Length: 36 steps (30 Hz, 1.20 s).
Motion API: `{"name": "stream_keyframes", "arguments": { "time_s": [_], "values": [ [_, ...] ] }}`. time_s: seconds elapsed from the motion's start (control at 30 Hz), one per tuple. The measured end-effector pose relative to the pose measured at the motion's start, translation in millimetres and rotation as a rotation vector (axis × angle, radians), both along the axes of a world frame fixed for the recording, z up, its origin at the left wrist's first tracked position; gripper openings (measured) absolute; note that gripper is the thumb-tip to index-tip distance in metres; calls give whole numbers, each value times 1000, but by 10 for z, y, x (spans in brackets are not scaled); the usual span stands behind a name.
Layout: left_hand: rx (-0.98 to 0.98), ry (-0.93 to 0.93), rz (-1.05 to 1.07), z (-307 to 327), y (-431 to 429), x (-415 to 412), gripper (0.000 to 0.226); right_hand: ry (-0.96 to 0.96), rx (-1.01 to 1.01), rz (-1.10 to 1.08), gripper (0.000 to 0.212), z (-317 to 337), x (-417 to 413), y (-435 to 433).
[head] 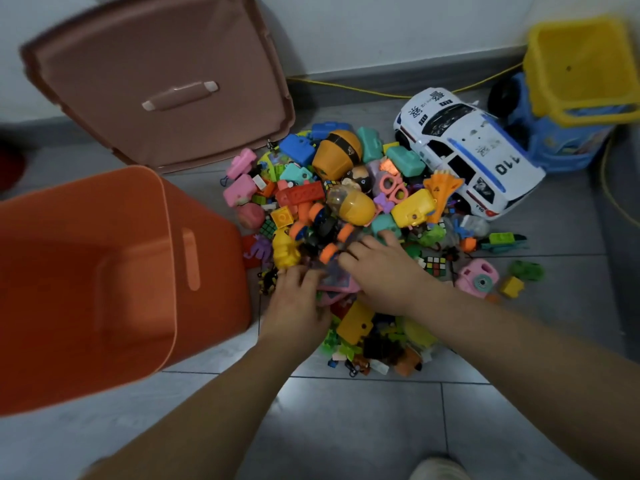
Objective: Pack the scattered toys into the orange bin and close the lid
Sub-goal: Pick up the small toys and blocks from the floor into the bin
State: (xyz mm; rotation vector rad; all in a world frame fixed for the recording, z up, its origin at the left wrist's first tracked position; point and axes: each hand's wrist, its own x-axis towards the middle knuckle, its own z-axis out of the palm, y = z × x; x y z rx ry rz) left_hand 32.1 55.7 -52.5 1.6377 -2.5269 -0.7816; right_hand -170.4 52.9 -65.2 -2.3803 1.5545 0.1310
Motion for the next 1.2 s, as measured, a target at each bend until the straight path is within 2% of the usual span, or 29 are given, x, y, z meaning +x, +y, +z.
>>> {"name": "stream_keyframes", "arguments": {
  "time_s": [0.17,0.3,0.43,0.57,0.63,0.7,0.83,1.0,1.2],
  "values": [
    [117,-79,-29,43,-4,4,72,58,107,58,41,126,-8,-36],
    [136,-116,-100,112,-19,-8,78,2,178,109,38,212,-60,16],
    [51,-60,-165,277,-48,-6,81,-145,187,102,35,348,-125,133],
    [-38,-94,-276,534,-150,24,76,-258,159,54,36,584,-159,209],
    [-73,-69,-189,699,-220,65,77,-335,186,-44,42,738,-210,202],
    [-89,55,-16,893,-269,89,78,-437,236,-173,49,892,-284,165],
    [-116,277,247,1215,-375,102,72,-554,137,-366,66,1202,-388,54],
    [-178,342,396,1530,-560,195,63,-549,101,-399,81,1664,-257,-128],
    [-248,410,565,1801,-749,707,57,-514,-14,-347,71,2187,346,-507]
  ]
}}
